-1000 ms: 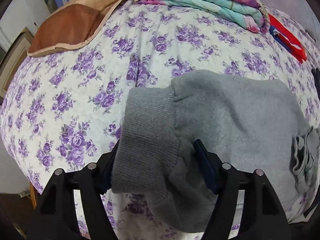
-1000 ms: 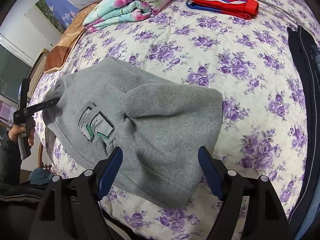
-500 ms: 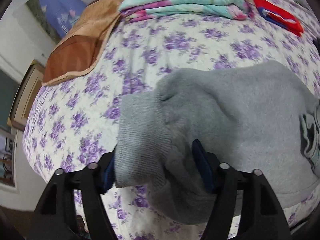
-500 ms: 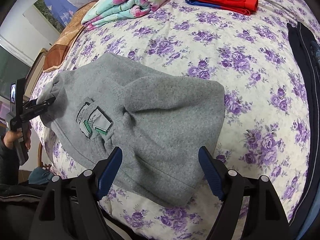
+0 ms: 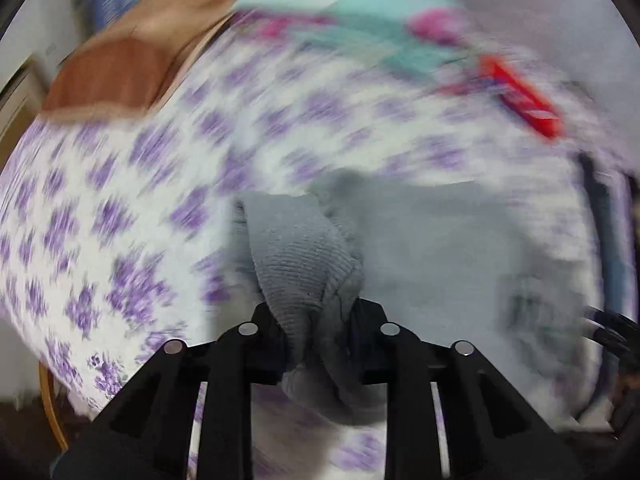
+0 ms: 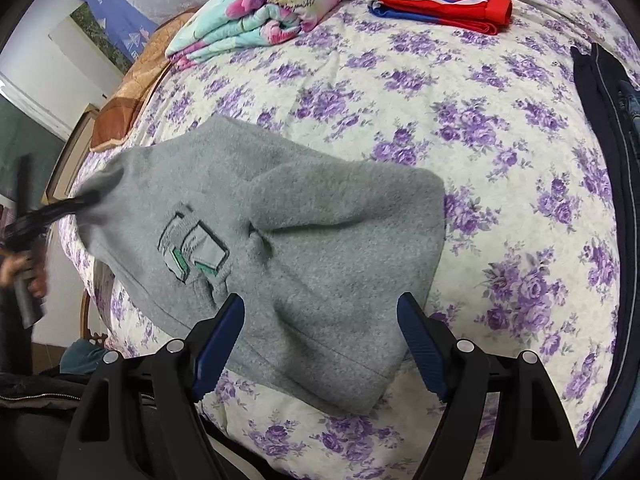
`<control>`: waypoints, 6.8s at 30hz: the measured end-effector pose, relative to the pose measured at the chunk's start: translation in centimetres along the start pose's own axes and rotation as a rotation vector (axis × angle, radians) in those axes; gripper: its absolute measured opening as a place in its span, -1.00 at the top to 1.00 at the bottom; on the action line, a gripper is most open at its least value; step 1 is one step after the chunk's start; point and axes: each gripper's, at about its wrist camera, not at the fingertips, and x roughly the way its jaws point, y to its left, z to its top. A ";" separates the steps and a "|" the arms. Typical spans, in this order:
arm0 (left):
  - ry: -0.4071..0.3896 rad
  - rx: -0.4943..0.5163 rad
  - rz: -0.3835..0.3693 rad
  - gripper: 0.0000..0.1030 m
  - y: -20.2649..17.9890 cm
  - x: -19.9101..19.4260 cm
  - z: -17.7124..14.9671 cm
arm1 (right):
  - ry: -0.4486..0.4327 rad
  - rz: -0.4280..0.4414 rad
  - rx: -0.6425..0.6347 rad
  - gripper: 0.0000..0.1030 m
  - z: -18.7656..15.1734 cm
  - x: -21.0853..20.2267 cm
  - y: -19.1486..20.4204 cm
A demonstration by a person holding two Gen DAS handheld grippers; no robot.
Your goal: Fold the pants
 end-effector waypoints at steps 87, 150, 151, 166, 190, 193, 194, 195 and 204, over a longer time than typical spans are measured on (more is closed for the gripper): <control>0.289 0.323 -0.136 -0.92 -18.7 11.2 -5.1 | 0.036 -0.330 -0.206 0.94 6.4 5.5 2.4; 0.133 0.191 -0.308 0.05 -23.8 4.8 4.3 | -0.115 0.443 0.111 -0.07 8.7 -4.6 -4.2; 0.106 0.197 -0.307 0.05 -24.5 4.3 5.7 | -0.135 0.442 0.096 -0.08 9.5 -5.4 -4.7; -0.020 0.207 -0.184 -0.03 -38.2 21.5 33.3 | -0.327 0.053 -0.013 -0.42 38.9 -2.8 -20.2; -0.132 0.290 0.066 -0.87 -36.3 18.8 29.8 | -0.421 -0.317 0.094 -0.93 32.0 -3.7 -19.1; -0.154 0.273 0.068 -0.90 -35.5 15.4 27.0 | -0.415 -0.370 0.100 -0.93 28.0 -5.6 -16.7; -0.155 0.262 0.050 -0.90 -35.2 14.3 25.7 | -0.400 -0.378 0.116 -0.93 26.5 -5.9 -16.0; -0.148 0.258 0.037 -0.90 -34.9 13.1 24.6 | -0.391 -0.383 0.131 -0.93 25.4 -6.1 -15.6; -0.188 0.258 0.008 -0.90 -32.6 5.6 16.9 | -0.393 -0.390 0.179 -0.93 18.0 -8.8 -10.0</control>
